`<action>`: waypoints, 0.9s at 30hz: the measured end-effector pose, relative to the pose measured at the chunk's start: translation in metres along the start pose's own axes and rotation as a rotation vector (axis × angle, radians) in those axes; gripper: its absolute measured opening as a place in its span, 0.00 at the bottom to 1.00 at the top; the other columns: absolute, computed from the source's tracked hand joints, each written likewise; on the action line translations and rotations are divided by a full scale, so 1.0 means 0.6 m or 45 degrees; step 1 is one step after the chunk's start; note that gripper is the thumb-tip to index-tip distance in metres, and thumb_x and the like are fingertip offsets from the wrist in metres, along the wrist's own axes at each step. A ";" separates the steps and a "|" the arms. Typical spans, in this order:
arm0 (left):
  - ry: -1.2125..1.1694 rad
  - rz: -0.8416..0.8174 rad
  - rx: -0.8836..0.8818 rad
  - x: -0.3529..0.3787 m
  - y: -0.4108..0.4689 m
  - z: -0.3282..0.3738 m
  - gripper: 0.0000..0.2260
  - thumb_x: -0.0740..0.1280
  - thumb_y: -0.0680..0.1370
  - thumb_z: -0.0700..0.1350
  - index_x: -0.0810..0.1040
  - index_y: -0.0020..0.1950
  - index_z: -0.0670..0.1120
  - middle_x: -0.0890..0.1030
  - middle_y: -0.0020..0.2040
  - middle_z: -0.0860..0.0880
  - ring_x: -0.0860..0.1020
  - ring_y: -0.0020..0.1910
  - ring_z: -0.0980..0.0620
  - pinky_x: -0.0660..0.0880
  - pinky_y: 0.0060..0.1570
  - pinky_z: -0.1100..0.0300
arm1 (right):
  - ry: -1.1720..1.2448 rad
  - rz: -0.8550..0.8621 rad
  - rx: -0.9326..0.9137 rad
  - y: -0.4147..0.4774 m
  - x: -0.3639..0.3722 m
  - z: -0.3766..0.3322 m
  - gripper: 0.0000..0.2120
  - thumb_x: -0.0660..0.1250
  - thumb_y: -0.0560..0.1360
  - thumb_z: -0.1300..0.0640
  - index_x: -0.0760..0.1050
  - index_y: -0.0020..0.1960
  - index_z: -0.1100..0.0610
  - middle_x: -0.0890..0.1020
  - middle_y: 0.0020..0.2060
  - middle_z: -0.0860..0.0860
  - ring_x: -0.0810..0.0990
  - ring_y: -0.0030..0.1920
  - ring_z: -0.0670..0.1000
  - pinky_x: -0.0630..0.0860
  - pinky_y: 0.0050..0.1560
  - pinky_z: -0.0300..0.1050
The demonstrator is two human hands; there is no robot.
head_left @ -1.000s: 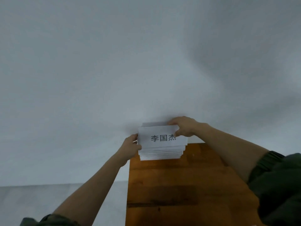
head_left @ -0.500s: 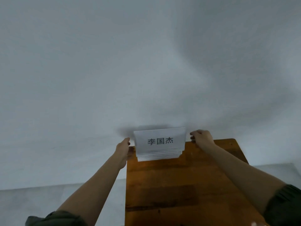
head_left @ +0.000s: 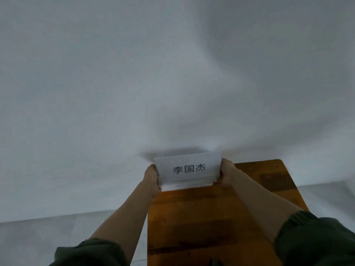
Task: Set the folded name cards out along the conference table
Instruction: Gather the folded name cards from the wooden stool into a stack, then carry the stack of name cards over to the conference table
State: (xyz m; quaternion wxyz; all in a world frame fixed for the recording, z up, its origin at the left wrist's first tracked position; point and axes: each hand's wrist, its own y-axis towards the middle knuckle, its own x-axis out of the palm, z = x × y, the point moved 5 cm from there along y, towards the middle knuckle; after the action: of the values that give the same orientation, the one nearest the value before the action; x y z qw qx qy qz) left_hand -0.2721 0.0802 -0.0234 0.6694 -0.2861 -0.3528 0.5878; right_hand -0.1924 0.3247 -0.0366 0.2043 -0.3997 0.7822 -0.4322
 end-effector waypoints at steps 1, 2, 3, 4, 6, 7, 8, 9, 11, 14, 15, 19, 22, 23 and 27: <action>0.004 0.023 0.025 -0.001 0.001 -0.001 0.15 0.55 0.79 0.47 0.78 0.54 0.42 0.82 0.52 0.37 0.80 0.51 0.36 0.75 0.57 0.36 | 0.001 0.026 -0.011 -0.002 0.002 -0.001 0.17 0.59 0.79 0.52 0.80 0.57 0.61 0.84 0.52 0.61 0.84 0.51 0.65 0.80 0.48 0.68; -0.007 0.034 0.045 -0.002 0.001 -0.002 0.17 0.55 0.79 0.50 0.78 0.55 0.43 0.82 0.52 0.37 0.80 0.51 0.37 0.75 0.57 0.37 | -0.006 0.048 -0.021 -0.003 0.001 0.001 0.18 0.59 0.79 0.51 0.79 0.59 0.62 0.84 0.52 0.61 0.84 0.51 0.64 0.80 0.48 0.69; -0.031 0.027 0.054 -0.003 0.003 -0.002 0.20 0.55 0.80 0.54 0.79 0.57 0.43 0.83 0.52 0.38 0.80 0.52 0.37 0.75 0.58 0.37 | -0.023 0.058 -0.042 -0.007 0.002 0.002 0.19 0.59 0.78 0.51 0.79 0.59 0.62 0.84 0.52 0.61 0.84 0.51 0.64 0.80 0.49 0.68; -0.038 0.017 0.053 -0.003 0.002 -0.003 0.23 0.55 0.80 0.59 0.79 0.59 0.44 0.83 0.53 0.39 0.80 0.53 0.37 0.74 0.60 0.37 | -0.031 0.042 -0.056 -0.013 0.002 0.004 0.20 0.59 0.78 0.49 0.79 0.60 0.62 0.84 0.52 0.61 0.84 0.51 0.64 0.80 0.49 0.66; -0.035 -0.012 0.045 -0.004 0.000 -0.005 0.29 0.53 0.79 0.65 0.79 0.63 0.44 0.83 0.54 0.38 0.79 0.56 0.36 0.72 0.62 0.37 | -0.027 -0.050 -0.051 -0.018 0.003 0.014 0.21 0.59 0.78 0.47 0.79 0.59 0.61 0.85 0.51 0.60 0.84 0.50 0.63 0.81 0.49 0.63; -0.030 -0.032 0.034 -0.002 -0.003 -0.004 0.31 0.52 0.79 0.65 0.78 0.63 0.43 0.83 0.54 0.38 0.79 0.55 0.36 0.72 0.62 0.38 | -0.023 -0.102 -0.038 -0.015 0.003 0.019 0.22 0.59 0.78 0.45 0.79 0.59 0.61 0.84 0.52 0.61 0.84 0.51 0.64 0.80 0.52 0.65; -0.043 -0.070 -0.001 0.001 -0.005 -0.007 0.32 0.52 0.79 0.66 0.79 0.62 0.43 0.82 0.54 0.37 0.80 0.54 0.36 0.73 0.61 0.38 | -0.013 -0.163 -0.025 -0.016 0.003 0.022 0.23 0.58 0.79 0.44 0.78 0.61 0.61 0.84 0.53 0.61 0.83 0.53 0.65 0.78 0.56 0.66; -0.058 -0.110 -0.052 0.004 -0.008 -0.011 0.33 0.52 0.78 0.68 0.80 0.60 0.43 0.82 0.54 0.37 0.80 0.53 0.36 0.74 0.60 0.39 | 0.005 -0.233 -0.017 -0.015 0.005 0.024 0.25 0.57 0.79 0.43 0.78 0.62 0.61 0.83 0.55 0.62 0.82 0.56 0.65 0.76 0.59 0.67; -0.096 -0.165 -0.133 0.008 -0.011 -0.023 0.35 0.51 0.77 0.70 0.81 0.57 0.43 0.82 0.55 0.36 0.80 0.52 0.35 0.75 0.58 0.40 | 0.013 -0.336 0.021 -0.017 0.004 0.026 0.28 0.58 0.77 0.39 0.77 0.64 0.59 0.81 0.59 0.63 0.79 0.60 0.66 0.72 0.63 0.68; -0.100 -0.213 -0.152 0.010 -0.013 -0.034 0.35 0.50 0.77 0.70 0.80 0.59 0.43 0.82 0.55 0.35 0.80 0.53 0.35 0.76 0.56 0.40 | -0.026 -0.426 0.116 -0.017 -0.004 0.031 0.36 0.60 0.72 0.31 0.76 0.67 0.57 0.77 0.65 0.64 0.75 0.65 0.67 0.67 0.68 0.68; -0.075 -0.220 -0.152 0.009 -0.015 -0.041 0.35 0.50 0.77 0.69 0.79 0.61 0.43 0.82 0.56 0.36 0.80 0.54 0.35 0.76 0.56 0.40 | -0.056 -0.423 0.140 -0.019 -0.008 0.033 0.39 0.57 0.72 0.27 0.76 0.67 0.57 0.77 0.64 0.64 0.74 0.65 0.68 0.67 0.67 0.68; -0.033 -0.187 -0.085 0.009 -0.035 -0.064 0.31 0.48 0.80 0.66 0.80 0.54 0.42 0.84 0.46 0.38 0.82 0.42 0.40 0.81 0.38 0.50 | -0.129 -0.427 0.176 -0.031 -0.016 0.036 0.45 0.48 0.70 0.21 0.75 0.66 0.56 0.77 0.62 0.65 0.75 0.62 0.67 0.70 0.64 0.67; -0.086 -0.200 0.033 0.016 -0.057 -0.080 0.27 0.52 0.79 0.63 0.81 0.46 0.43 0.83 0.42 0.39 0.81 0.42 0.40 0.79 0.44 0.49 | -0.191 -0.505 0.130 -0.048 -0.024 0.038 0.45 0.46 0.71 0.22 0.74 0.67 0.56 0.78 0.61 0.65 0.76 0.62 0.66 0.72 0.63 0.67; -0.114 -0.216 0.071 0.017 -0.067 -0.082 0.25 0.55 0.78 0.62 0.82 0.46 0.44 0.83 0.42 0.40 0.81 0.43 0.39 0.77 0.48 0.46 | -0.202 -0.524 0.106 -0.052 -0.027 0.036 0.44 0.46 0.72 0.23 0.74 0.67 0.56 0.78 0.61 0.65 0.77 0.61 0.66 0.73 0.63 0.66; -0.308 -0.200 0.135 0.012 -0.106 -0.102 0.25 0.58 0.76 0.63 0.82 0.52 0.44 0.82 0.48 0.38 0.80 0.47 0.38 0.75 0.55 0.41 | -0.291 -0.614 0.026 -0.082 -0.029 0.024 0.42 0.45 0.74 0.25 0.75 0.66 0.55 0.81 0.58 0.64 0.79 0.60 0.64 0.76 0.59 0.63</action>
State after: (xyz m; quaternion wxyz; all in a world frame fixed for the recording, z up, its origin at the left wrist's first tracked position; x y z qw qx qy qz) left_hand -0.1846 0.0803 -0.0076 0.6800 -0.1492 -0.4207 0.5817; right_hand -0.1501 0.3163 -0.0035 0.1864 -0.6187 0.6317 -0.4283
